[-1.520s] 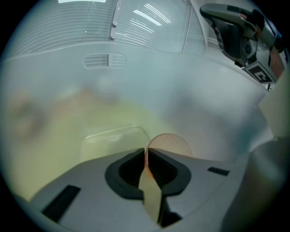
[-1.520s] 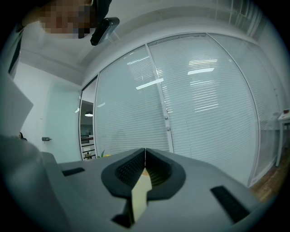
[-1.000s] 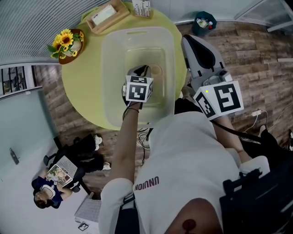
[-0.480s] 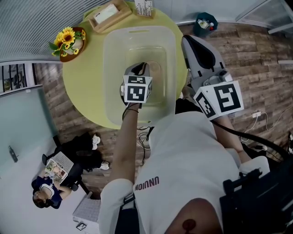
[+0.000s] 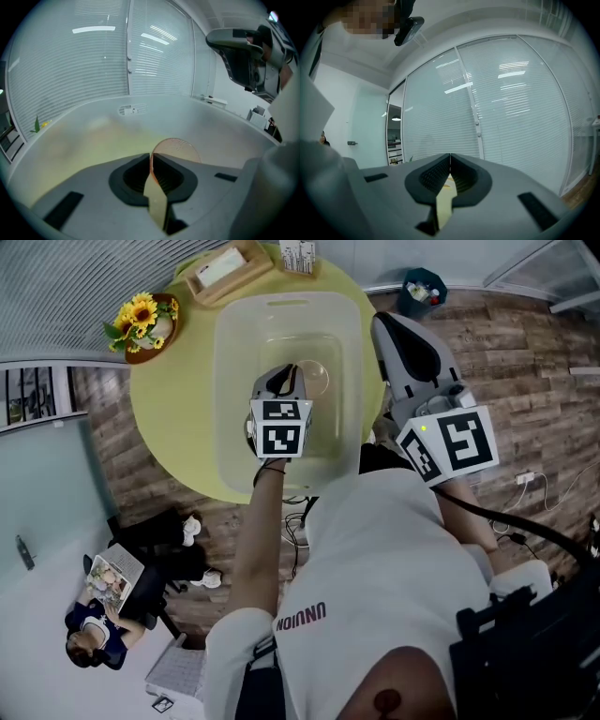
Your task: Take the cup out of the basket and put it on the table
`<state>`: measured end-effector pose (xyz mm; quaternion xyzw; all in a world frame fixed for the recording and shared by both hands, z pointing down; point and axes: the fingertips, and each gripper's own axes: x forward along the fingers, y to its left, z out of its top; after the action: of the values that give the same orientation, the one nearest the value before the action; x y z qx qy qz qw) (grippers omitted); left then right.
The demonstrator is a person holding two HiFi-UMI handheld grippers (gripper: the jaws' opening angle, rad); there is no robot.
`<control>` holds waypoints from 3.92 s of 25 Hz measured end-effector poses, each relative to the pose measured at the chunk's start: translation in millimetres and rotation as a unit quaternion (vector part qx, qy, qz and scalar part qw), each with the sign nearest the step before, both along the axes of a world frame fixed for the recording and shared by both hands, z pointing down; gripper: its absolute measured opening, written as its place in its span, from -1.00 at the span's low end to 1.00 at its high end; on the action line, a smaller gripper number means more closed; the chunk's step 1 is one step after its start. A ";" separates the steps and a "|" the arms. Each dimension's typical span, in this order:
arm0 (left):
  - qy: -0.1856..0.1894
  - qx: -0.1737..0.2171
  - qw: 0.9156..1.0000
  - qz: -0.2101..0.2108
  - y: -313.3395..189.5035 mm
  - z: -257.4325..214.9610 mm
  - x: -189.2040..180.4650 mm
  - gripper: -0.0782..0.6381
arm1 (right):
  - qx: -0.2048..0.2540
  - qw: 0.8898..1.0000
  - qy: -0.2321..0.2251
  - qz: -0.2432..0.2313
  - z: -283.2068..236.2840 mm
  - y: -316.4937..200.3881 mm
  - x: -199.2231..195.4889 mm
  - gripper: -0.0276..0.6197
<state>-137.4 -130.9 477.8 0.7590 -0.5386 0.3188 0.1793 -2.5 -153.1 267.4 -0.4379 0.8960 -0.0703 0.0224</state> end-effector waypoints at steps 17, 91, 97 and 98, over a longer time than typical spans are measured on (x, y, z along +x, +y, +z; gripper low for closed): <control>0.008 0.102 0.994 -0.025 -1.4 -44.8 -4.8 -0.69 | 0.007 1.000 0.003 -0.009 -1.7 8.5 -5.3 -0.86; 0.052 0.315 0.945 -0.067 15.2 -167.7 -12.5 -0.69 | 0.012 0.999 0.008 -0.028 -3.3 11.4 -14.8 -0.86; 0.056 0.325 0.942 -0.070 18.1 -178.5 -12.7 -0.69 | 0.013 0.999 0.010 -0.030 -3.2 11.9 -15.4 -0.86; 0.056 0.326 0.941 -0.070 18.6 -179.1 -12.7 -0.69 | 0.013 0.999 0.010 -0.030 -3.0 12.1 -15.3 -0.86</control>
<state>-150.1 -112.3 298.7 0.7529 -0.6539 0.0696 -0.0260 -17.8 -141.0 264.4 -0.4113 0.9097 -0.0548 0.0171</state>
